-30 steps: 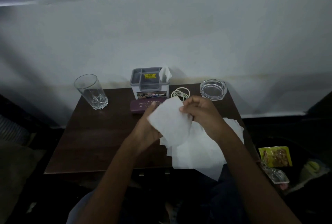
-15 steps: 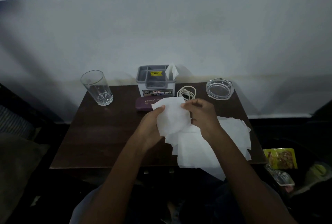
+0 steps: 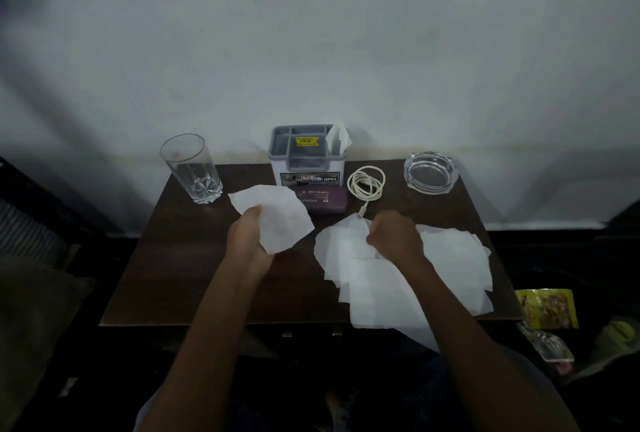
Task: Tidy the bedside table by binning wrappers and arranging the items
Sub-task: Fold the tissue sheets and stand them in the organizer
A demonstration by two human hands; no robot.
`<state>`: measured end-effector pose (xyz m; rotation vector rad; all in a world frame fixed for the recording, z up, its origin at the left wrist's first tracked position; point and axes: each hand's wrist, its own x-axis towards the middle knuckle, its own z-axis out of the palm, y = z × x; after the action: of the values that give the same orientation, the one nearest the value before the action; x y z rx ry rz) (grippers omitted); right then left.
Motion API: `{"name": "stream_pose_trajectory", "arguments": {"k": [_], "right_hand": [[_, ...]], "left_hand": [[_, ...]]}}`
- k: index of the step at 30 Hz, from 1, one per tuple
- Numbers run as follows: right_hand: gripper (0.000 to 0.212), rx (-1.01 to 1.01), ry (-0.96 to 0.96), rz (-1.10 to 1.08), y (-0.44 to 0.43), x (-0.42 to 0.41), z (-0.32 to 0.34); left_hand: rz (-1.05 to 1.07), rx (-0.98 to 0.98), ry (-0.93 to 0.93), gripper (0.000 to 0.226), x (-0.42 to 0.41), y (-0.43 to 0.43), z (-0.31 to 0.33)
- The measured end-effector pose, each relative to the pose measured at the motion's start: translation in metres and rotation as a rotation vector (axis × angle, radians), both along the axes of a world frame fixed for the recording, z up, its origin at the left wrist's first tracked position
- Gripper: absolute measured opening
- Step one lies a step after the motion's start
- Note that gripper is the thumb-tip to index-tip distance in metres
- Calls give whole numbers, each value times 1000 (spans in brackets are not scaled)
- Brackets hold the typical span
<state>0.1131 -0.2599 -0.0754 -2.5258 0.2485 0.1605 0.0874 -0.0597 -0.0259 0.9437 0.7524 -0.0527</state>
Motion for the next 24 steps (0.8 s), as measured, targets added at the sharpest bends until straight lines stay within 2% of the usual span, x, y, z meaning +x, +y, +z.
{"name": "stream_pose_trajectory", "arguments": {"k": [3,5,7,9,11,13,15,18,21,24], "right_hand": [[2,154,-25,-11,-3,5,8],[19,330,-35,-37,-7,3,22],[24,560,-48,-60,-10,-2,37],[15,767,-27,-70,-11,-5,49],[8,847,-37,-82,-12,-4,54],[11,733,-96,-117,-13,-2,51],[20,392,-91,-79,-16,4,38],[26,103,208,66,-13,5,19],[25,59,295,128,-5,3,10],[25,186,247,137,-5,2,24]], "left_hand": [[5,9,15,34,0,-1,1],[12,35,27,35,0,-1,1],[8,78,26,35,0,-3,2],[-3,122,20,34,0,-4,1],[-8,153,11,33,1,-5,0],[-17,182,14,33,1,-6,0],[-21,208,29,34,2,-6,-1],[-32,220,36,34,3,-6,-2],[-42,213,32,34,3,-5,-2],[-47,213,28,34,3,-5,-2]]}}
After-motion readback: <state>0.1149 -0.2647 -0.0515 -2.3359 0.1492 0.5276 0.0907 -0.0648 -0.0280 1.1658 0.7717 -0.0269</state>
